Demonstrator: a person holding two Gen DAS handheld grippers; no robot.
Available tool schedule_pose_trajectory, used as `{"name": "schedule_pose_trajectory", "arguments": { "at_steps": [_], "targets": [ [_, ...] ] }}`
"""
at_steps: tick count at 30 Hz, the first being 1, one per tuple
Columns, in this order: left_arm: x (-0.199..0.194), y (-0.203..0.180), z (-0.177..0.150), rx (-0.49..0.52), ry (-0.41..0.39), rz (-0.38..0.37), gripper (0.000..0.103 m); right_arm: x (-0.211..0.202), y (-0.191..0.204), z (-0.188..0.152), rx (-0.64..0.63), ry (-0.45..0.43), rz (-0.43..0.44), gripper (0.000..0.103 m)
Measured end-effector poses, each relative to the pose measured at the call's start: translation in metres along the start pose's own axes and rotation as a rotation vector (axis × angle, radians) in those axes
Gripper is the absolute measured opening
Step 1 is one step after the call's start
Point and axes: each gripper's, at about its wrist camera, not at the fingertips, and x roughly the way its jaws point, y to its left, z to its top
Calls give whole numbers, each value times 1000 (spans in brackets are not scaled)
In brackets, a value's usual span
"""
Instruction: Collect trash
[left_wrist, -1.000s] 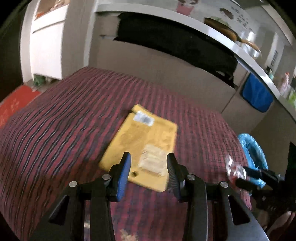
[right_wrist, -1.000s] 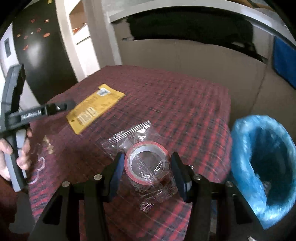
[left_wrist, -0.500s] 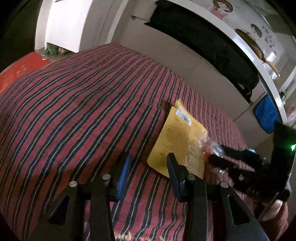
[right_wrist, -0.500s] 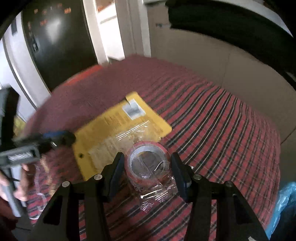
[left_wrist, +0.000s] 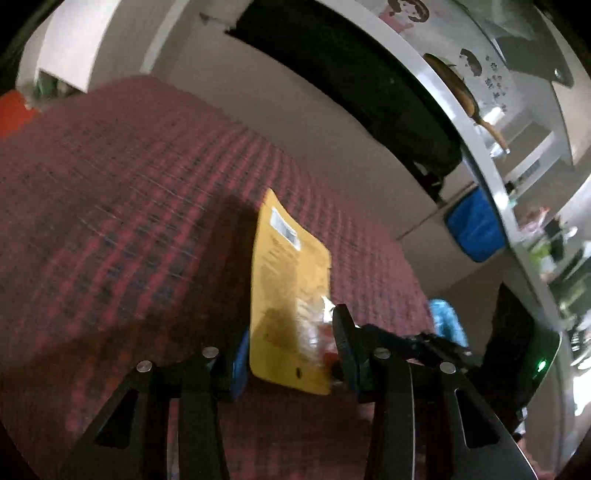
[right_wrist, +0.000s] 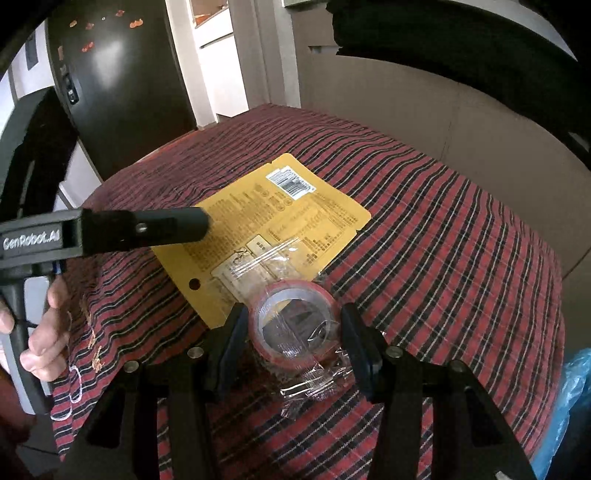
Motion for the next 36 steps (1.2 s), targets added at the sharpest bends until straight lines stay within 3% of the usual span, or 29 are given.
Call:
{"name": "schedule_pose_trajectory", "arguments": {
  "at_steps": [3,6,9,13,19,25,36],
  "targets": [
    [7,-9,2,10,0,-19,35,-3,-2,0,2,-5,3,48],
    [11,-19,5,57,-25,57,14,-6,-2,-1,1,-5,7,48],
    [21,-24,8,81,-25,114,4,-12,-4,-6,22,-7,20,48],
    [18,-40,2,150,-80,170,2,-29,-15,-16,65,-24,30,48],
    [-10,-88,-16,271,-215,244,1,-88,-29,-28,98,-147,-58,48],
    [-30,-148,-34,400,-335,263,1,-154,-45,-44,100,-255,-185,48],
    [-45,-276,-64,613,-452,184,1,-266,-79,-69,139,-435,-339,48]
  ]
}}
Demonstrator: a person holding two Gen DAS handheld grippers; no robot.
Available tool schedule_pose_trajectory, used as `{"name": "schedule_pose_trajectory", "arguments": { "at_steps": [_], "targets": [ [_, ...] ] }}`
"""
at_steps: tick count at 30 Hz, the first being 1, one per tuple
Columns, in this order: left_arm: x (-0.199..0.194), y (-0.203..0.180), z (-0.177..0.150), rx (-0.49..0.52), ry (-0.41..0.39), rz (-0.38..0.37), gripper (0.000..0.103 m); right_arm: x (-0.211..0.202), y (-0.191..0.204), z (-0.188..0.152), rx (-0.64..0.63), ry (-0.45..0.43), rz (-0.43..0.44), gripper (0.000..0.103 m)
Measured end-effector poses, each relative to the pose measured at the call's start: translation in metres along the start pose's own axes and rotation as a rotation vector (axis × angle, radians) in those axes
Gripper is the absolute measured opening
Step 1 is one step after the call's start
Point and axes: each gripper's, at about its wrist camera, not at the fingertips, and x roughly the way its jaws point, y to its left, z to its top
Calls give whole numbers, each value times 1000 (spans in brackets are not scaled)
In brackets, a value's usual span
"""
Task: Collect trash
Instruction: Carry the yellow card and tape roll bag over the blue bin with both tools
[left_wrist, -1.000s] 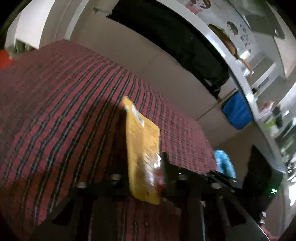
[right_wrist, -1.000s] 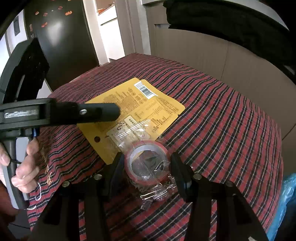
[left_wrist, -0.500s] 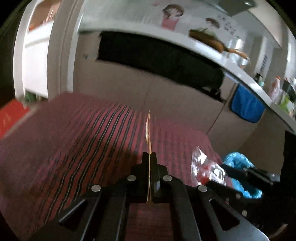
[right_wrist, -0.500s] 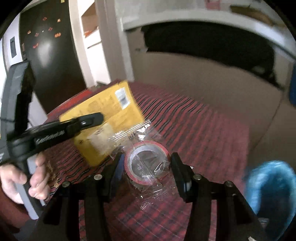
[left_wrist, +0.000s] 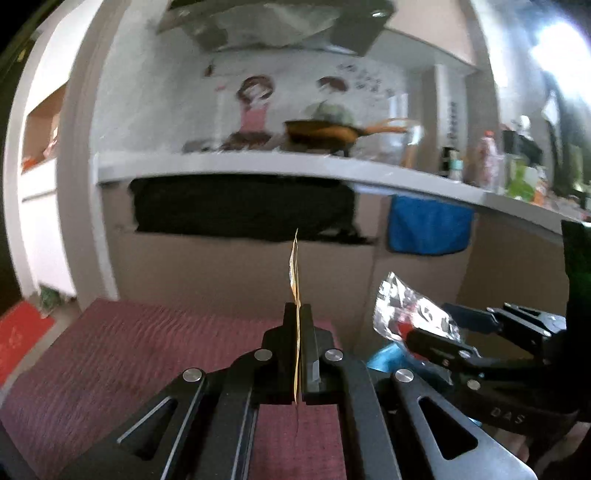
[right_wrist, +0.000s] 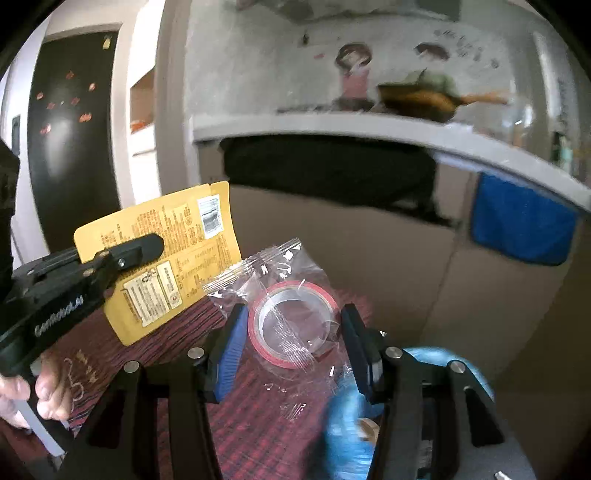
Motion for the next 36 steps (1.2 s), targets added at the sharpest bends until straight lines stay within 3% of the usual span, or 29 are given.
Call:
{"name": "schedule_pose_trajectory", "arguments": {
  "at_steps": [9,16,21,36],
  "targets": [
    [4,-95,13,86,-49,-107,1,-55,-69,-1,62,-81,-153,48],
    [17,-141,2,116,-46,-185,1,-64,-111,-12,123,-90,-230,48],
    [35,-159,-14,117,-32,-221,1,-58,-131,-23,158,-78,-247,48],
    [118,-166,-68,40,155,-229,1,6,-177,-81,283,67,-225,48]
  ]
}}
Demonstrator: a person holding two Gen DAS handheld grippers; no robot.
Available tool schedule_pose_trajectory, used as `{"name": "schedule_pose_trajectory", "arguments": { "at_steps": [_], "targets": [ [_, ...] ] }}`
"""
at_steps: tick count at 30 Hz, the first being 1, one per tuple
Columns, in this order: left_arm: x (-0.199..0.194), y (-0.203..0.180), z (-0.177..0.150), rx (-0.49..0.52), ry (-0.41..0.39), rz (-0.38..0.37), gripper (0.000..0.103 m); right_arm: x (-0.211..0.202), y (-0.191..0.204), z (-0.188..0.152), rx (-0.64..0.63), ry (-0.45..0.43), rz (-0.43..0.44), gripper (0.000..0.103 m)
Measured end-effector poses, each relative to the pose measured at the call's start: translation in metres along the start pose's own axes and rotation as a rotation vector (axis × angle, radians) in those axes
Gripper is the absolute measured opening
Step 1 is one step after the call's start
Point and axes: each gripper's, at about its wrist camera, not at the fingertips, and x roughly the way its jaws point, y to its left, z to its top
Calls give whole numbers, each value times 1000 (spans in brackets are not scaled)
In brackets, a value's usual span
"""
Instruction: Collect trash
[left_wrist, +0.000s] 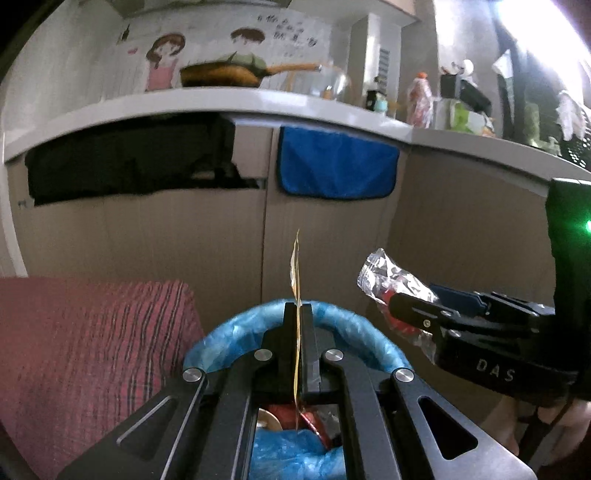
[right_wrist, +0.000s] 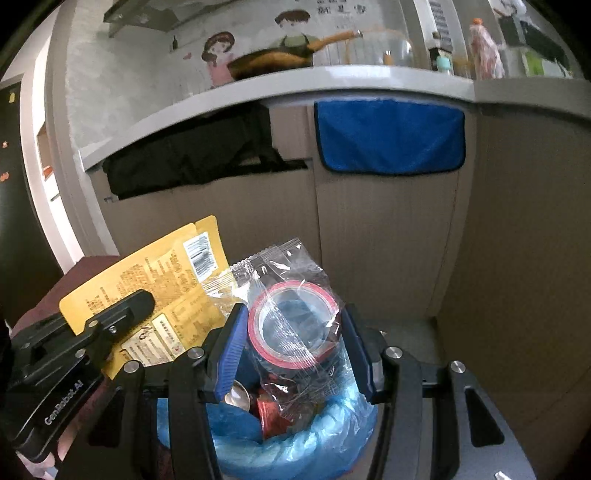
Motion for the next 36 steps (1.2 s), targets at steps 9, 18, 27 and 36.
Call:
{"name": "schedule_pose_trajectory", "arguments": {
  "at_steps": [9,18,27,36],
  "targets": [
    [27,15,-11,-34,61,10,3,31,0,-11,7,51,7,50],
    [25,33,-12,-99,75,21,7,48,7,-25,-11,125,-18,51],
    [-18,39,-10,-92,18,59,14,20,16,-20,2,60,-29,50],
    [-111,27,-22,-42,-34,149,21,-57,52,-27,-16,-22,-50,50]
  ]
}}
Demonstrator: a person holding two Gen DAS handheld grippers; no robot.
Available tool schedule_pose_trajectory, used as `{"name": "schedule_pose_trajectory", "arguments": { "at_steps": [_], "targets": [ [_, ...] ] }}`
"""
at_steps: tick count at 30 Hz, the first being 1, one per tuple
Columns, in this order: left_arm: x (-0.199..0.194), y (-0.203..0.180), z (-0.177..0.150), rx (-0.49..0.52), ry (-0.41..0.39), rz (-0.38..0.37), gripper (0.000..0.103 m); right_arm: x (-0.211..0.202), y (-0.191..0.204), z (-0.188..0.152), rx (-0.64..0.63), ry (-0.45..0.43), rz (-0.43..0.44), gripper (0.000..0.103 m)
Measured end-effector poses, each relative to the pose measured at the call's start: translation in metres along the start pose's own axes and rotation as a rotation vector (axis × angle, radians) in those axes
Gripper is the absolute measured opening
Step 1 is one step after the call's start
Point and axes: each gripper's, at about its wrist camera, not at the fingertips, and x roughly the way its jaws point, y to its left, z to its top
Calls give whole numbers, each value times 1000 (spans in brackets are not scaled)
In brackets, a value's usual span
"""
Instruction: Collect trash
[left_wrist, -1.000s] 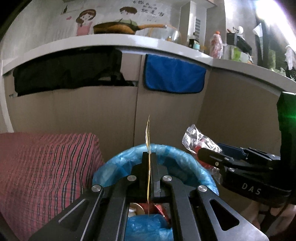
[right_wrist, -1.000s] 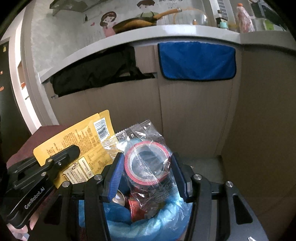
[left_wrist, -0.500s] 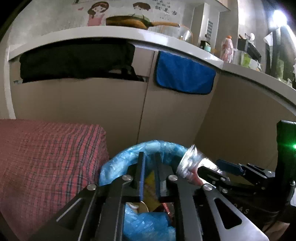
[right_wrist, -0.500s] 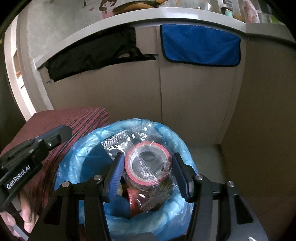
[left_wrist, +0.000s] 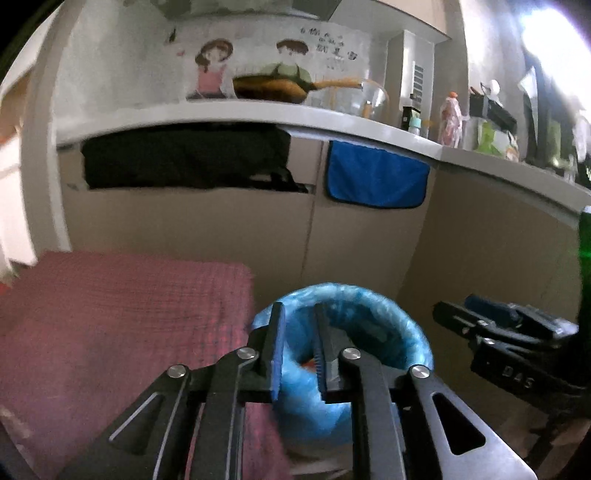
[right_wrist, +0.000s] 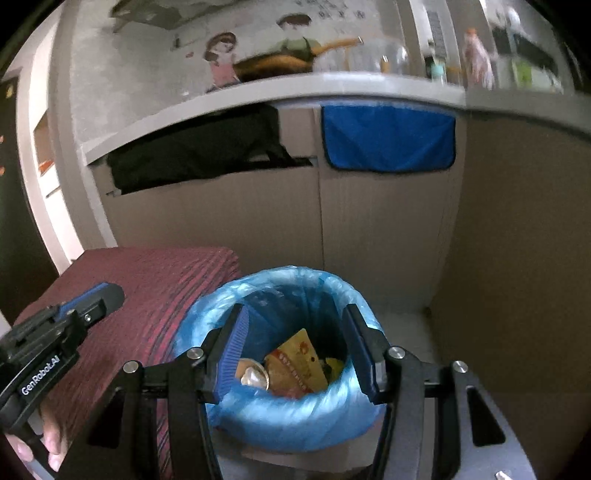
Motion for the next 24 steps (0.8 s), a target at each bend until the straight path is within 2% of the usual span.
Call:
{"name": "schedule_pose_trajectory", "arguments": {
  "at_steps": [1,3,6,12,16,20,24],
  "targets": [
    [-15,-1,-3,19,-6,16,26,-11,5,-3,-9,-9,4,50],
    [-41,2,-8,34,-2,14,30,-36,19,-11,-25,-26,20,50],
    [-81,8,-16,43,-11,-6,31,-70,36,-25,-34,-44,18,50],
    [-143,15,-40,68,-40,26,31,-118,61,-55,-25,-42,68,51],
    [-166,18,-53,100,-23,36,31,-142,79,-73,-35,-45,96,51],
    [-180,31,-63,58,-2,54,31,-158,93,-86,-55,-55,111,51],
    [-192,30,-66,54,-38,84,31,-176,99,-99,-69,-101,81,51]
  ]
}}
